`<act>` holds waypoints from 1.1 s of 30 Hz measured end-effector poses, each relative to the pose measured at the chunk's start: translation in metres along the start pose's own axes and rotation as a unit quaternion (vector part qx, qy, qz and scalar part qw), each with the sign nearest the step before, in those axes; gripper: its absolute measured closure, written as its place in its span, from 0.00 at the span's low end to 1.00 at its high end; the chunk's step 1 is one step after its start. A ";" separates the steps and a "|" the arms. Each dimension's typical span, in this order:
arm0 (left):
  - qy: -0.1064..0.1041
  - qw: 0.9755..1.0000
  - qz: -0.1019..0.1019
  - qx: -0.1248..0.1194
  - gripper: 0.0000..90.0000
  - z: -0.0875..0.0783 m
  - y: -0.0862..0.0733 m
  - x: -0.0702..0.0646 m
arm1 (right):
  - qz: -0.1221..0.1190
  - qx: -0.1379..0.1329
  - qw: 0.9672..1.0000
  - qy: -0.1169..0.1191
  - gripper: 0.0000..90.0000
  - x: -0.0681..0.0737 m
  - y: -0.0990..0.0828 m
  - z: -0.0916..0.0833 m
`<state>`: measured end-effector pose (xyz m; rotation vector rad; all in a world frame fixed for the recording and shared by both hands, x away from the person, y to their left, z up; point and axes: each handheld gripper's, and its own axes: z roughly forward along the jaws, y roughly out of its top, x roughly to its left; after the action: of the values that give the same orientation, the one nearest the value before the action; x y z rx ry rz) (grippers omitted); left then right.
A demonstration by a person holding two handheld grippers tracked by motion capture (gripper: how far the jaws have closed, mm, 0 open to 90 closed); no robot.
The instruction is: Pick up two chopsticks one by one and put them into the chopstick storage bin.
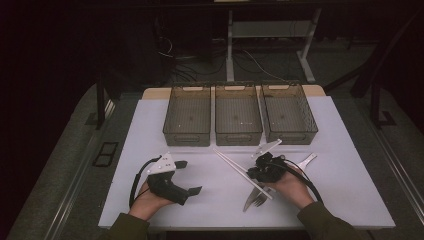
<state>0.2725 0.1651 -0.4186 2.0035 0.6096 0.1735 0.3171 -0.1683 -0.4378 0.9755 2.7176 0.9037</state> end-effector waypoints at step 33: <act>-0.002 1.000 0.000 -0.005 0.00 -0.001 0.000 0.000 | 0.014 -0.021 1.000 0.006 0.93 -0.009 -0.001 -0.016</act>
<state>0.2720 0.1665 -0.4181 1.9946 0.6044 0.1711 0.3188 -0.1828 -0.4261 1.0071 2.6907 0.9700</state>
